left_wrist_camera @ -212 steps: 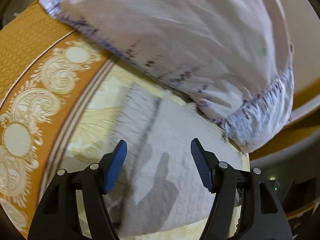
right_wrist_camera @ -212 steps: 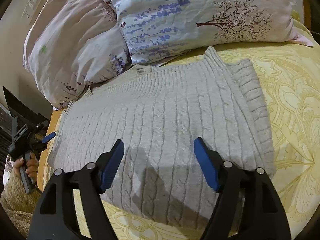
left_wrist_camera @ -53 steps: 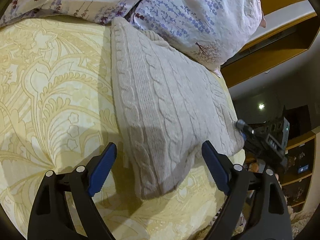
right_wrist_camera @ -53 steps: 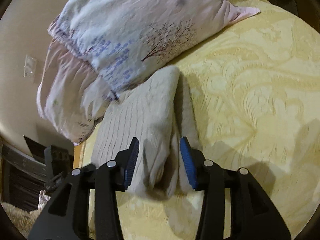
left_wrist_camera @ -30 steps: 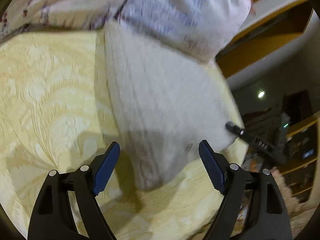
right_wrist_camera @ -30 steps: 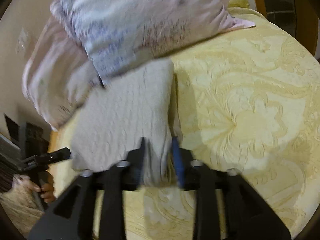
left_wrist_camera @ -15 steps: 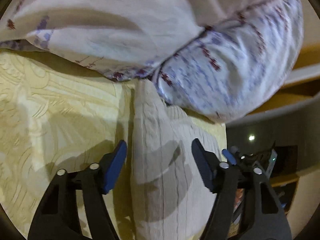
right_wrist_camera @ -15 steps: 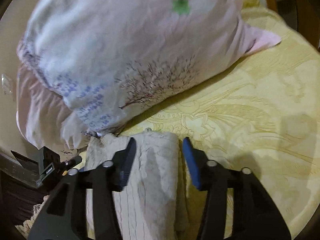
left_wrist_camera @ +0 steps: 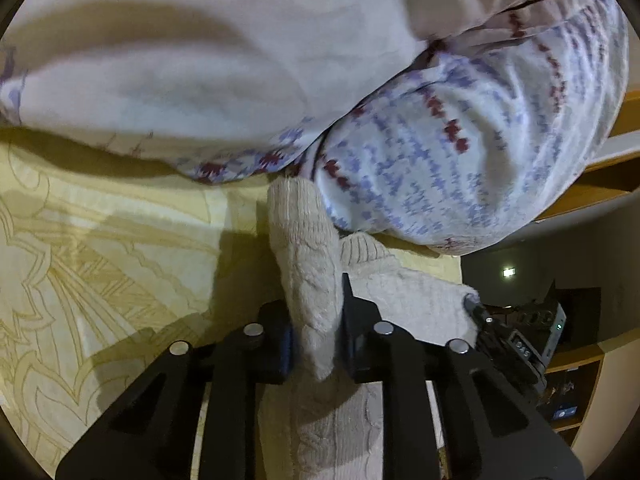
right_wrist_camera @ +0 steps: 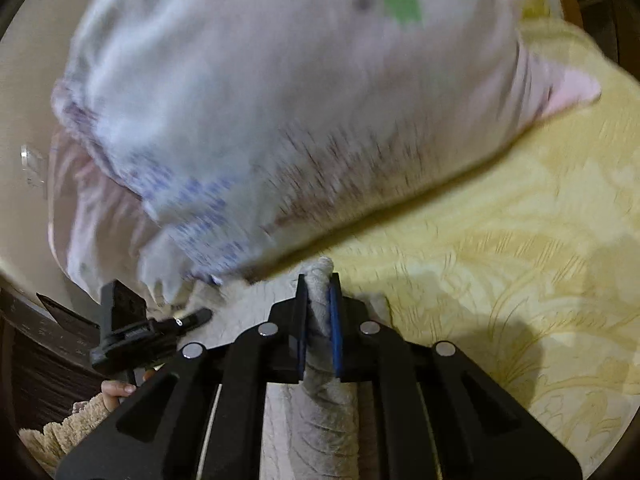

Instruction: Fold small clothes

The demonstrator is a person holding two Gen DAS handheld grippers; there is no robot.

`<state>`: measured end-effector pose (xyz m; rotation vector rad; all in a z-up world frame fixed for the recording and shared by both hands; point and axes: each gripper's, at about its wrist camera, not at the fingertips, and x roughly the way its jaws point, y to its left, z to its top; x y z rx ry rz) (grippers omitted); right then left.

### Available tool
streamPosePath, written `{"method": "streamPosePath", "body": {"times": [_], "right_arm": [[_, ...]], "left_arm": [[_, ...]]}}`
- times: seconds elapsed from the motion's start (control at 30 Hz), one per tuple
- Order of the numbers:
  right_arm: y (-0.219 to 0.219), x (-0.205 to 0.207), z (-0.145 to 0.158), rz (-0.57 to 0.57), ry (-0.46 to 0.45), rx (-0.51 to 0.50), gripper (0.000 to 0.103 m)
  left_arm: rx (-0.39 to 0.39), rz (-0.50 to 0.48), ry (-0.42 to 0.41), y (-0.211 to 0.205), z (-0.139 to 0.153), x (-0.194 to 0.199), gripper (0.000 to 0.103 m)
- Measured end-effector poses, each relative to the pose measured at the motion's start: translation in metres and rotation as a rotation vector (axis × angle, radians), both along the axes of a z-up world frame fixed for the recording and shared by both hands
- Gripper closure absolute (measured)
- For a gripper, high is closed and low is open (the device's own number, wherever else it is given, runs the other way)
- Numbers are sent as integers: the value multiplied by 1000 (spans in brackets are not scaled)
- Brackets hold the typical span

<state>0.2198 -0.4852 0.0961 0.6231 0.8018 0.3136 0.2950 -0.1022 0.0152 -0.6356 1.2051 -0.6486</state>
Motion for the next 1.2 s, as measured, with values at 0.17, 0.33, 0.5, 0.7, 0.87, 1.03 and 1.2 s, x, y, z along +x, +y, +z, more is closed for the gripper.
{"method": "streamPosePath", "body": {"times": [0.17, 0.33, 0.5, 0.7, 0.87, 1.03, 1.2], "right_arm": [[-3, 7, -21, -59, 86, -76, 94], [2, 20, -40, -69, 179, -106, 94], [4, 15, -29, -52, 151, -74, 74], [-11, -38, -13, -34, 90, 5, 52], [-3, -70, -31, -9, 137, 22, 56], [10, -81, -39, -11, 133, 28, 79], [2, -90, -25, -74, 84, -35, 93]], "left_arm": [[36, 21, 12, 3, -7, 5, 88], [74, 37, 9, 5, -13, 8, 91], [40, 34, 2, 19, 0, 1, 90], [-23, 10, -43, 40, 25, -36, 45], [-15, -40, -17, 38, 25, -73, 38], [73, -105, -1, 13, 18, -93, 38], [160, -135, -68, -2, 26, -101, 38]]}}
